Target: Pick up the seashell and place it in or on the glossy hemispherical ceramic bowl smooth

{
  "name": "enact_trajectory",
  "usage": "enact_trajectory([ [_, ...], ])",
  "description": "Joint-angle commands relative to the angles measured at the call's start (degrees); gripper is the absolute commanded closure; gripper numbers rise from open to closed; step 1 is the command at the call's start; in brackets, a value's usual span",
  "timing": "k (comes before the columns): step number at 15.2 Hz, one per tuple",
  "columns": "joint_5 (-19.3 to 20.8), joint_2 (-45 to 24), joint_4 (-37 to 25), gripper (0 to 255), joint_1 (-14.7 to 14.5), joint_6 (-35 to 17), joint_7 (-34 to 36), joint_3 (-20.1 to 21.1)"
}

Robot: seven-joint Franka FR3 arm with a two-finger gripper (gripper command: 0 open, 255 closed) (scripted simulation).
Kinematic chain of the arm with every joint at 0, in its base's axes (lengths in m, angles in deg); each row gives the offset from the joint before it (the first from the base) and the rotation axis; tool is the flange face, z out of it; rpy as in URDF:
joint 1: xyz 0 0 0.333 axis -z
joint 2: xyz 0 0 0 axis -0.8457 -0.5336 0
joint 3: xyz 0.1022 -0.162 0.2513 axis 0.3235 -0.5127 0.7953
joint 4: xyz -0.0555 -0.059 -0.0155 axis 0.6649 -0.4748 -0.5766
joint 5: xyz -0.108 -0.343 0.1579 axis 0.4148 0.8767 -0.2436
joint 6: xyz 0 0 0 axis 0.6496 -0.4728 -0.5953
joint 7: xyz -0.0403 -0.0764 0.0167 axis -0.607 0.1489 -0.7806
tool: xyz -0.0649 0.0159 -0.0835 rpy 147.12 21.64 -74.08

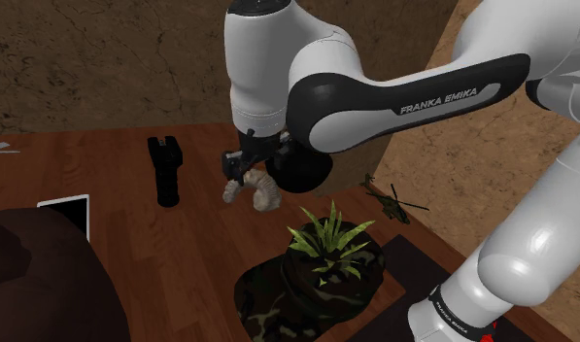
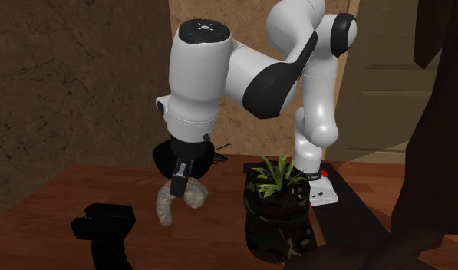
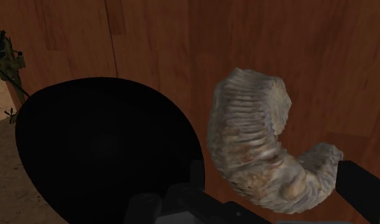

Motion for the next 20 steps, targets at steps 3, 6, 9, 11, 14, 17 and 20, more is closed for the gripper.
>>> enact_trajectory([
  [3,0.19,0.02,1.18,0,0.27,-1.27,0.07,-0.23],
  [6,0.19,0.01,1.18,0,0.29,-1.27,0.07,-0.22],
  [9,0.19,0.01,1.18,0,0.3,-1.27,0.07,-0.2],
  [11,0.2,0.03,1.24,255,0.35,-1.34,0.01,-0.24],
  [14,0.14,0.08,1.07,255,0.38,-1.19,-0.13,-0.26],
  [17,0.3,-0.15,0.87,255,0.32,-1.09,-0.02,-0.24],
  [20,0.32,-0.05,0.75,0,0.29,-1.17,-0.05,-0.19],
])
